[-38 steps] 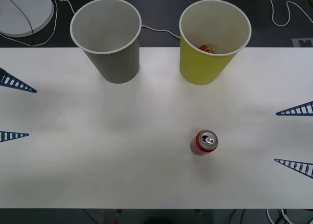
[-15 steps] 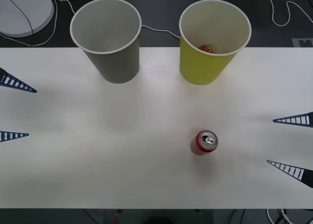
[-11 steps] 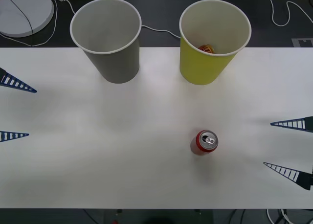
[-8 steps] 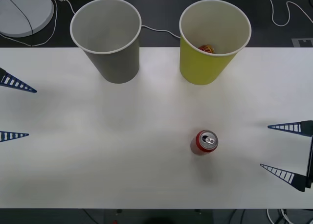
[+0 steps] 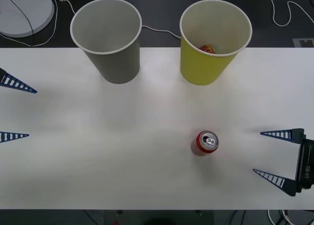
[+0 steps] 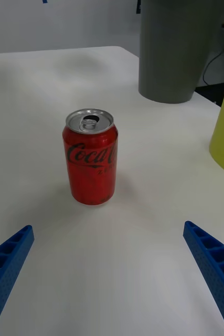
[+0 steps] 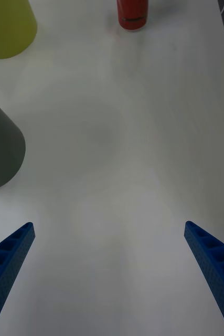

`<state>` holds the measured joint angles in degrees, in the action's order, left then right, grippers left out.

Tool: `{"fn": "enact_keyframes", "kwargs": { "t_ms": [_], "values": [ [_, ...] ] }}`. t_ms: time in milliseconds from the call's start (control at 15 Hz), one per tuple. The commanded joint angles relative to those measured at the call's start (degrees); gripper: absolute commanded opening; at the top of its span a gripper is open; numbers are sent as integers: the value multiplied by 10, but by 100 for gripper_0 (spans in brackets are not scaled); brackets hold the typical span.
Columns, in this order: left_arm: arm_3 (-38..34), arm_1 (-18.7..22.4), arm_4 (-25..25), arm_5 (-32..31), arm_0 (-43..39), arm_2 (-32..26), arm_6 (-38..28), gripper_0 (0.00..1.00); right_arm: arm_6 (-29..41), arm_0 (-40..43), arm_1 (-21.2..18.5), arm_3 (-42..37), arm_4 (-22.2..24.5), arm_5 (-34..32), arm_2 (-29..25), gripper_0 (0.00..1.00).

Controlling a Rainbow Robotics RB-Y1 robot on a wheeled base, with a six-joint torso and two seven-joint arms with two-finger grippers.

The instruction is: Put the can into the green bin and the plastic bottle into the gray bin

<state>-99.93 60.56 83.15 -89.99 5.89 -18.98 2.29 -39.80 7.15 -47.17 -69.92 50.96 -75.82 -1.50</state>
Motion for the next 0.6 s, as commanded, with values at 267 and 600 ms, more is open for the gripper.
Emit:
{"fn": "enact_keyframes", "kwargs": {
  "t_ms": [267, 600],
  "values": [
    [0, 0, 0, 0, 0, 0, 0, 100, -1, -24, 60, 51, -1, -2, 19, 100],
    [0, 0, 0, 0, 0, 0, 0, 100, -7, -52, 101, 94, -1, 5, 49, 100]
  ]
}}
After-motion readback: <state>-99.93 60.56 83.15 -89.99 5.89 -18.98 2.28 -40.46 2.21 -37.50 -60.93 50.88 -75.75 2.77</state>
